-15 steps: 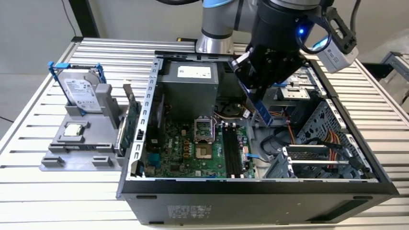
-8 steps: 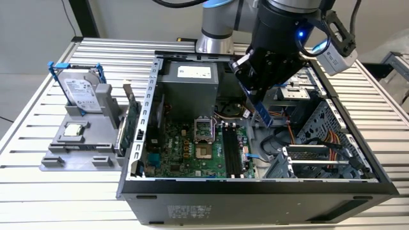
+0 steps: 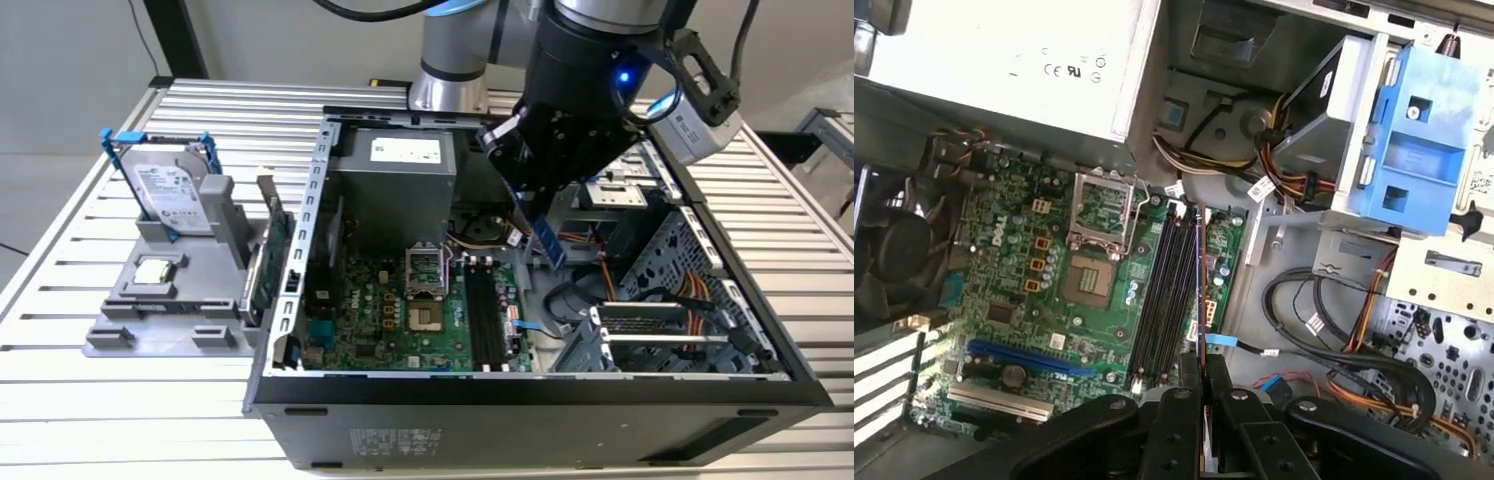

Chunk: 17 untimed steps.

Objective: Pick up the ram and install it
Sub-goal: 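Insert the ram into the slot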

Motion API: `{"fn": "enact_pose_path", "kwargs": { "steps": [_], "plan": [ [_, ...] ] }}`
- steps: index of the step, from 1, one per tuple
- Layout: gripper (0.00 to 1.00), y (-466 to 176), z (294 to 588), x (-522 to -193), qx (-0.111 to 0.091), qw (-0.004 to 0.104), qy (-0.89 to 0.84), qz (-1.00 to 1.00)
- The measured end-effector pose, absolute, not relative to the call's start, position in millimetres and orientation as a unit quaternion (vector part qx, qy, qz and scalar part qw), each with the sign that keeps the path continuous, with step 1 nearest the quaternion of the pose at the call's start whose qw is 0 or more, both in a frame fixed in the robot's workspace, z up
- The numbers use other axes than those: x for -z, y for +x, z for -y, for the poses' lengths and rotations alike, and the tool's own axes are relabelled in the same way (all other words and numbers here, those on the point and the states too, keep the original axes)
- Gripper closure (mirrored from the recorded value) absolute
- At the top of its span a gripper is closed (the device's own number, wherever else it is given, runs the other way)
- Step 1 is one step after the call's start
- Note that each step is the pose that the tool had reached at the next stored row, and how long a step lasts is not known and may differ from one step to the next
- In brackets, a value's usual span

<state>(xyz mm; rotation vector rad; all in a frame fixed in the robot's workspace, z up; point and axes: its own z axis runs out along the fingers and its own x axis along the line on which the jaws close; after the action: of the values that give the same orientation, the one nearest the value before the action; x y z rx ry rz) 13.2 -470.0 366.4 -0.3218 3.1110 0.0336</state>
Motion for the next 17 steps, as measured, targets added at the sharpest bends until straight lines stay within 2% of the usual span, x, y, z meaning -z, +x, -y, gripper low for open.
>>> {"fn": "enact_pose_path", "kwargs": {
  "steps": [17],
  "plan": [
    [1.00, 13.2, 470.0, -361.1, -0.010, 0.007, -0.099, -0.995]
  ]
}}
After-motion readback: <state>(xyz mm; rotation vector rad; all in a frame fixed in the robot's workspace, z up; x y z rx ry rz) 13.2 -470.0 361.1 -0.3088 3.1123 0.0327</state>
